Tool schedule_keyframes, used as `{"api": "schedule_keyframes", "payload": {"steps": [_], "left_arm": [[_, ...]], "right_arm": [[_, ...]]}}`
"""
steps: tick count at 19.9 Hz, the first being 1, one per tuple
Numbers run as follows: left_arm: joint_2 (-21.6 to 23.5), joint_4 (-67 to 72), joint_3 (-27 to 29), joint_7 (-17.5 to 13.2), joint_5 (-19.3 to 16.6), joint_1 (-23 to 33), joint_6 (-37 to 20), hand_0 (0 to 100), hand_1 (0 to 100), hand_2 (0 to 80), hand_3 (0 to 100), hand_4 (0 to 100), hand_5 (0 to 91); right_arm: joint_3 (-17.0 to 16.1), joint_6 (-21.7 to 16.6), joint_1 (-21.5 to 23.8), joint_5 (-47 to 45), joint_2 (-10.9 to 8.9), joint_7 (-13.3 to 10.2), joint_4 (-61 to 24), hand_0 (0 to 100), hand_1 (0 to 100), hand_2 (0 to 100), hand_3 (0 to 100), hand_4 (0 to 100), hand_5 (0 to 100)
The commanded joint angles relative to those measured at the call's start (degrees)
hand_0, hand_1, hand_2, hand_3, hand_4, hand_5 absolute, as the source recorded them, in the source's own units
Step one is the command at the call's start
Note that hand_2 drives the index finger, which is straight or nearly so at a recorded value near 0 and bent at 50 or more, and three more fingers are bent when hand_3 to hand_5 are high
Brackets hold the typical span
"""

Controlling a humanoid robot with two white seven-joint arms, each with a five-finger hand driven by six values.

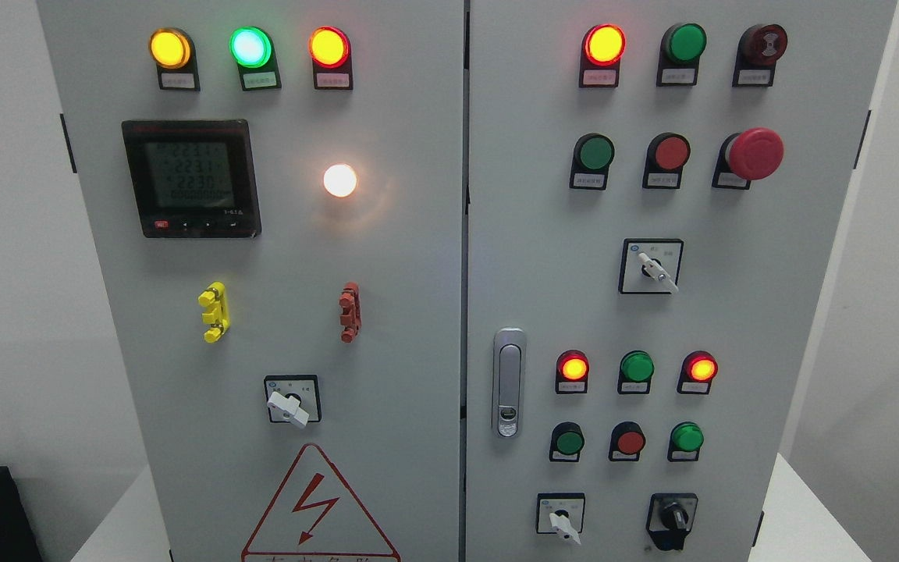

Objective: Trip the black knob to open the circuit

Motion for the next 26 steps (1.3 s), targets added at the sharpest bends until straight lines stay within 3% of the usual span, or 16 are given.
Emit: {"api": "schedule_keyframes", "payload": {"steps": [1,7,12,15,21,26], "left_arm": [[0.1,-1.4,0.0,0.0,0.0,0.0,0.0,12,39,0.0,0,0,0.0],[0.1,-1.4,0.0,0.0,0.0,0.0,0.0,12,39,0.0,0,0,0.0],[0.0,-1.4,0.0,0.0,0.0,0.0,0.0,12,39,0.0,0,0,0.0],[0.0,-1.4,0.0,0.0,0.0,0.0,0.1,12,39,0.0,0,0,0.0],[0.0,-1.4,0.0,0.0,0.0,0.0,0.0,12,39,0.0,0,0,0.0],[0.0,-1.4,0.0,0.0,0.0,0.0,0.0,12,39,0.0,0,0,0.0]], "right_arm": [[-2.7,-0.1,-1.3,0.0,0.33,-1.8,-6.7,0,17,0,0,0,0],[-3.5,-1.0,-1.9,-0.4,-0.81,-1.8,-13.1,0,16,0,0,0,0],[-2.5,-14.6,-1.8,-1.8,-1.95,-2.5,-14.3,0,15,0,1,0,0],[-3.1,-21.9,-2.1,-1.9,-1.78,-6.0,-14.2,0,14,0,4,0,0],[-2.4,-27.3,-2.4,-1.8,-2.04,-6.5,-19.1,0,12,0,10,0,0],[-2.5,-34.7,-2.5,-1.8,-1.95,-6.7,-21.2,0,9,0,14,4,0]]}}
